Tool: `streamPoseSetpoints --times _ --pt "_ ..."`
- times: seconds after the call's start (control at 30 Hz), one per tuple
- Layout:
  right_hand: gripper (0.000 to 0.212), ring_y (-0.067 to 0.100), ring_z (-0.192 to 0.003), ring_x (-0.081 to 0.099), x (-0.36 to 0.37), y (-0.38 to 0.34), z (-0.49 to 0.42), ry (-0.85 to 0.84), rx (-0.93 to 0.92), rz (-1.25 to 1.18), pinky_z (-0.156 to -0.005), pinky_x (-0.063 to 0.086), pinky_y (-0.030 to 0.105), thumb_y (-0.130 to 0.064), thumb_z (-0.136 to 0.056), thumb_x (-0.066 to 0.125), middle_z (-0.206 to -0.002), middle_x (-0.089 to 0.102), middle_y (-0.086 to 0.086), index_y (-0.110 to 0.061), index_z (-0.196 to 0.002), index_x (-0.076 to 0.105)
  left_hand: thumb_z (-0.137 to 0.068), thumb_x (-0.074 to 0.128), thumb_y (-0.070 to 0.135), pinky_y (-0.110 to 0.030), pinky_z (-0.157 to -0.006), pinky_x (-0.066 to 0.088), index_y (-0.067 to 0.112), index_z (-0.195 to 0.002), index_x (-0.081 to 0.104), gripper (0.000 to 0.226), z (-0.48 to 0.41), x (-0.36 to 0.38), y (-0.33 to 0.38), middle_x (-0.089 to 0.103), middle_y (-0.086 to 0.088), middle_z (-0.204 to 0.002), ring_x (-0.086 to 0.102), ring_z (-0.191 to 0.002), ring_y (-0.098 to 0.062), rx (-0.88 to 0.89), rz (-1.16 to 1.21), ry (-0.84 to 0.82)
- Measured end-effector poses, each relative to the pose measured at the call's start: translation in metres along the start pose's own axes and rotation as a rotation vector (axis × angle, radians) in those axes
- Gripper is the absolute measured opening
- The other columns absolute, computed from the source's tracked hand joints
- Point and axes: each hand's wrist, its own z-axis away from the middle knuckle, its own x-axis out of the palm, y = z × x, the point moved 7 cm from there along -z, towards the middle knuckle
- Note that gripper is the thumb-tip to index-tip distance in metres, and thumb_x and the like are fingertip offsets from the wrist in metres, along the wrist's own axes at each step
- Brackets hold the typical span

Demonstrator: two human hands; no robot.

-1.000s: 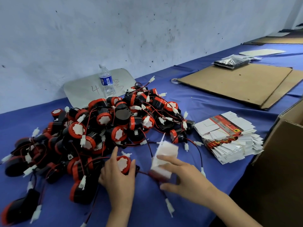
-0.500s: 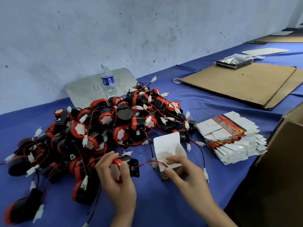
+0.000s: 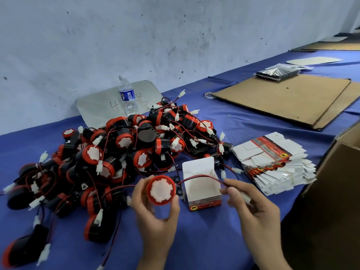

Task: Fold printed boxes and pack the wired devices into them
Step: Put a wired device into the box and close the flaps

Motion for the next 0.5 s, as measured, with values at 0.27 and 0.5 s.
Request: streamPoseSetpoints --times 0.27,0.5 --pt "0.057 -0.001 -0.107 0.055 0.048 -0.027 0.011 -0.317 -0.240 0.255 -0.082 0.047 0.009 -0.050 -0.068 0.077 -0.115 0.053 -0.023 -0.037 -0.119 0.055 -0.073 0.076 0.029 -0.018 -0.099 0.042 0.019 -0.131 0.044 0.067 0.019 0.028 0.031 0.043 0.008 -0.133 0.045 -0.126 -0.005 0.343 -0.195 -0.221" --pt "0.047 0.007 -0.107 0.059 0.035 -0.008 -0.002 -0.153 -0.102 0.165 -0.076 0.058 0.034 -0.039 -0.069 0.075 -0.113 0.056 -0.021 -0.042 -0.111 0.055 -0.076 0.080 0.031 -0.012 -0.101 0.039 0.010 -0.147 0.027 0.091 0.016 0.040 0.019 0.034 0.014 -0.147 0.037 -0.135 -0.001 0.065 -0.035 -0.333"
